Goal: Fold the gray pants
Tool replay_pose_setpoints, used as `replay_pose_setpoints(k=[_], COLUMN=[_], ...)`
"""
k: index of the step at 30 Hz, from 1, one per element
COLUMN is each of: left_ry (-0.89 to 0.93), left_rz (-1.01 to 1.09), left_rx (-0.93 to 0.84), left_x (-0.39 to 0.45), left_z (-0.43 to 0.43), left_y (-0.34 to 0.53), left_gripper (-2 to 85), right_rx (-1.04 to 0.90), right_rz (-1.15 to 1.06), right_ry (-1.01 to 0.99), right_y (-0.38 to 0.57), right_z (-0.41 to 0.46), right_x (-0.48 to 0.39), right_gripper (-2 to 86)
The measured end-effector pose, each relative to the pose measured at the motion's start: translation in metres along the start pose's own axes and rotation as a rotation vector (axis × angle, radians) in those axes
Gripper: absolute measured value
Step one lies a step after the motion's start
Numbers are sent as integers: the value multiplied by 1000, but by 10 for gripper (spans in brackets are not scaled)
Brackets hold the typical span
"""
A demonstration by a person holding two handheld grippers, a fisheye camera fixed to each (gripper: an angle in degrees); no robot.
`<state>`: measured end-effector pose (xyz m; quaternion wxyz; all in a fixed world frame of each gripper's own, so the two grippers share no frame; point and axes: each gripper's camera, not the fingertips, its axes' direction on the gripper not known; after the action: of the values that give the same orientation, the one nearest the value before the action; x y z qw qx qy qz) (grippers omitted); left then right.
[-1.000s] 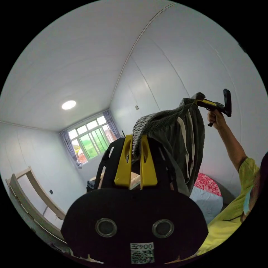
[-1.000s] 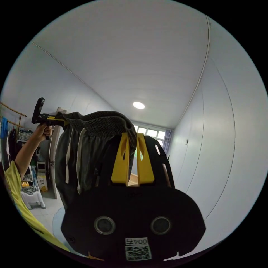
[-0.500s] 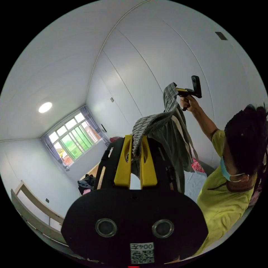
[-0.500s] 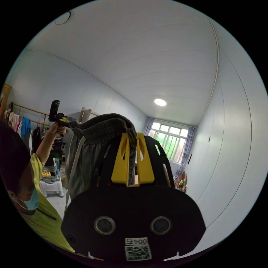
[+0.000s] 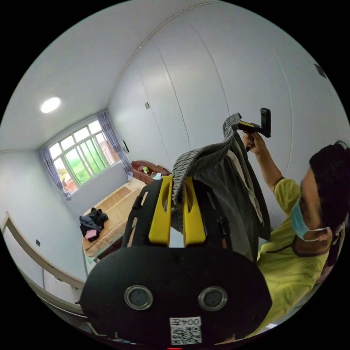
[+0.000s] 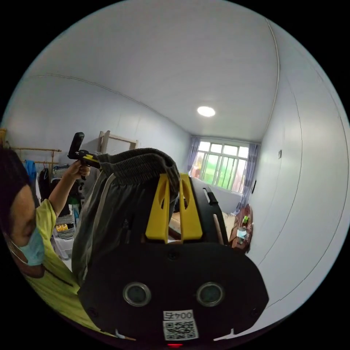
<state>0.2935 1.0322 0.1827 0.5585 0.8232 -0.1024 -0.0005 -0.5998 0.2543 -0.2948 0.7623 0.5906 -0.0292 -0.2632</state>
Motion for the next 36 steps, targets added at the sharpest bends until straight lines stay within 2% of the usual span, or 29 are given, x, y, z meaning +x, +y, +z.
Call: replay_pose_setpoints(k=[2,4,6,7,9,12,16,18,22,24,30,33,36], left_ry=[4,-117,-215,-259,-288,-259,-253,-255,-114,-66,73,191,212], left_rz=[-45,-102,-199,-251,-335,-399,-454,-483,-578,-591,-596,-675,-692], left_rx=[-31,-80,-85,-115,-176,-240,-330,-347,-362,-382,-518,-619,-755], left_x=[-48,-119,-178,-213,-257,-310,-368,-391,-431,-433,-373,-322,-275], left_z=[46,116,171,208,255,313,362,368,363,355,324,311,298], left_y=[3,0,-1,3,19,60,134,172,274,321,489,571,633], left_gripper=[21,36,57,81,113,149,164,160,146,139,113,109,113], right_rx=[-46,-102,-204,-249,-418,-433,-507,-625,-796,-912,-1282,-1409,-1481], right_rz=[46,78,59,51,169,164,167,189,253,333,427,441,456], right_ry=[42,139,328,405,583,579,491,410,243,108,-85,-109,-137], right_y=[23,44,73,84,135,226,362,466,634,752,1019,1112,1179], right_z=[58,130,239,266,340,369,379,380,359,331,239,191,156], right_x=[30,65,110,121,164,187,209,217,211,198,127,104,106], right_gripper=[51,53,84,100,147,134,127,126,114,102,82,70,71])
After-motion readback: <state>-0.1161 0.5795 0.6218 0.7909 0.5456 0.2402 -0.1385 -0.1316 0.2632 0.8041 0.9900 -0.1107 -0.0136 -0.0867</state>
